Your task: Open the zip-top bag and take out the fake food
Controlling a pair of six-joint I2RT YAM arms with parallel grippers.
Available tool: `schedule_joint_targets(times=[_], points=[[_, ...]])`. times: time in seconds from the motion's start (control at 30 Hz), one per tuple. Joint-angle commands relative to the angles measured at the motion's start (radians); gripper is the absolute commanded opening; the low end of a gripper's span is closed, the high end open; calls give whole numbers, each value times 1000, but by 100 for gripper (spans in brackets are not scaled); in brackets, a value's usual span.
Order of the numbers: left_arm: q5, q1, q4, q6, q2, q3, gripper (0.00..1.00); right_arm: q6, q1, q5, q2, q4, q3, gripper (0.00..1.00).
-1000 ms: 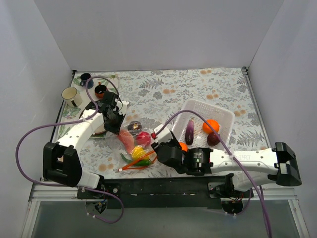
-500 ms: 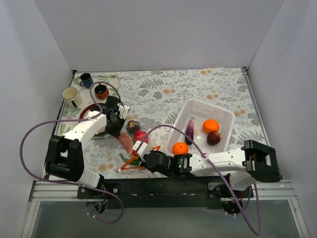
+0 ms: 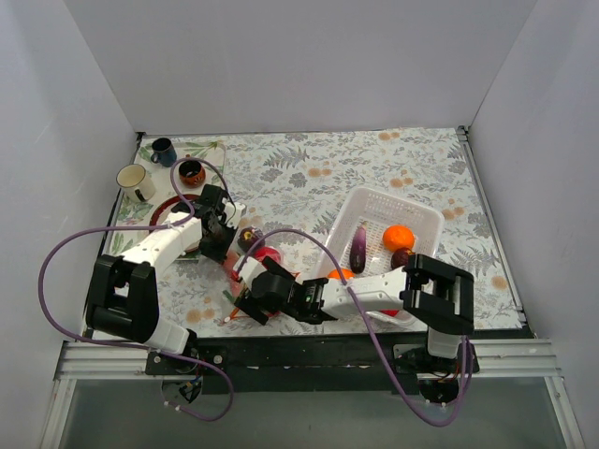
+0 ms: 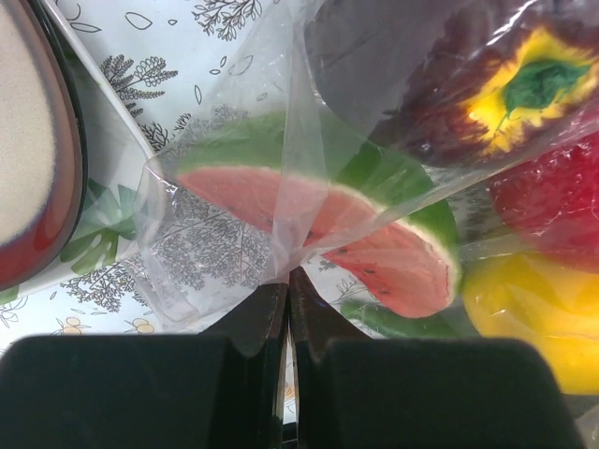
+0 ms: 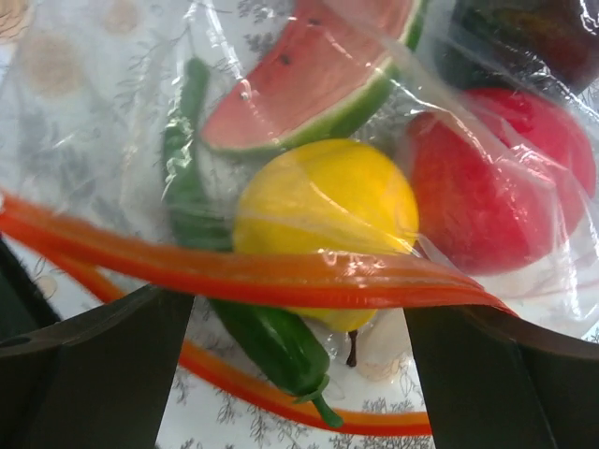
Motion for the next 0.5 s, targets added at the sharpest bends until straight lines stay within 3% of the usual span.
schedule_joint_targets(times=[0.0,0.37,0.47], points=[[16,1,15,10,-38,-9,0,21,-31,-32,35,47,65,99],[42,1,22,24,-47,-35,0,48,-51,-61,121,71,90,99],[41,-1,21,30,-48,-34,0,55,-55,-98,125,77,77,86]])
